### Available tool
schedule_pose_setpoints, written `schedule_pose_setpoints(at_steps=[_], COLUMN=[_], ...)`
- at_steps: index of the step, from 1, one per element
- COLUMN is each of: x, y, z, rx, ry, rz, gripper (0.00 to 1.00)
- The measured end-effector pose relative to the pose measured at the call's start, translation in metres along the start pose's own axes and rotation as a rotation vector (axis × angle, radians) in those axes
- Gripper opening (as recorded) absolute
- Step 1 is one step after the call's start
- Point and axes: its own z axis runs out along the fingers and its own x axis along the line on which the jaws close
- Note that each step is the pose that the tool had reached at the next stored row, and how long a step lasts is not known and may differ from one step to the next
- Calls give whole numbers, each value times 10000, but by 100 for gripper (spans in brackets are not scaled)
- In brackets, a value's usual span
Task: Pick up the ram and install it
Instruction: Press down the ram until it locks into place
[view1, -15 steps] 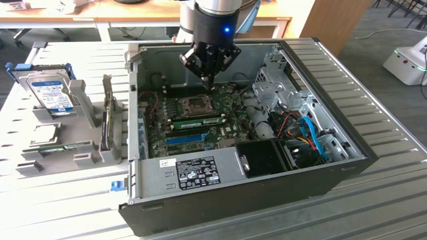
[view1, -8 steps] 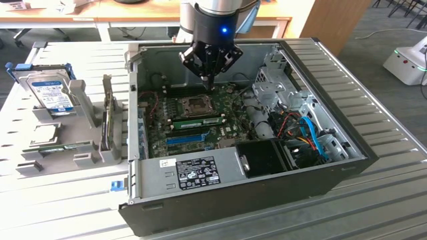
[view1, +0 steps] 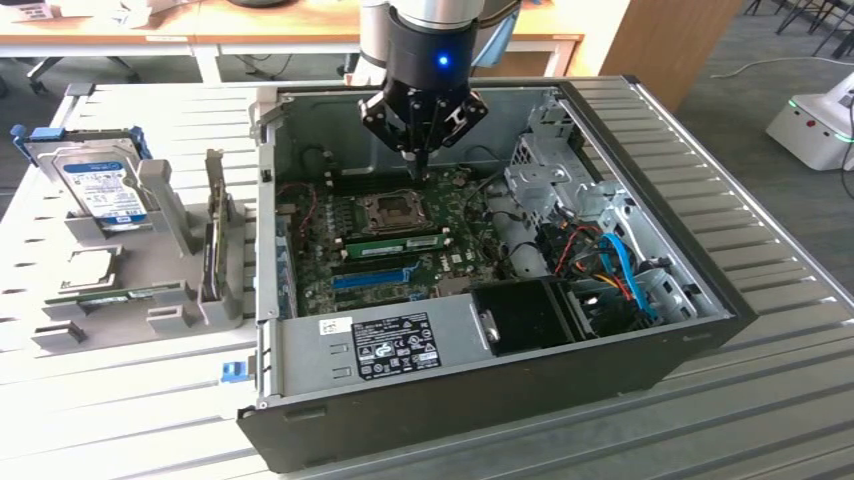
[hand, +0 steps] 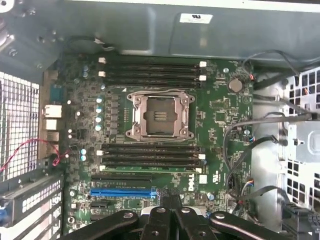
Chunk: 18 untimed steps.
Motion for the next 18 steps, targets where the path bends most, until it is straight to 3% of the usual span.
schedule_pose_setpoints(at_steps=[7,12,18], x=[0,1,0], y=[0,0,0], z=[-1,-1,0], rx=[1,2,1], ry=[2,121,135], rz=[43,50,50], gripper=[11,11,11])
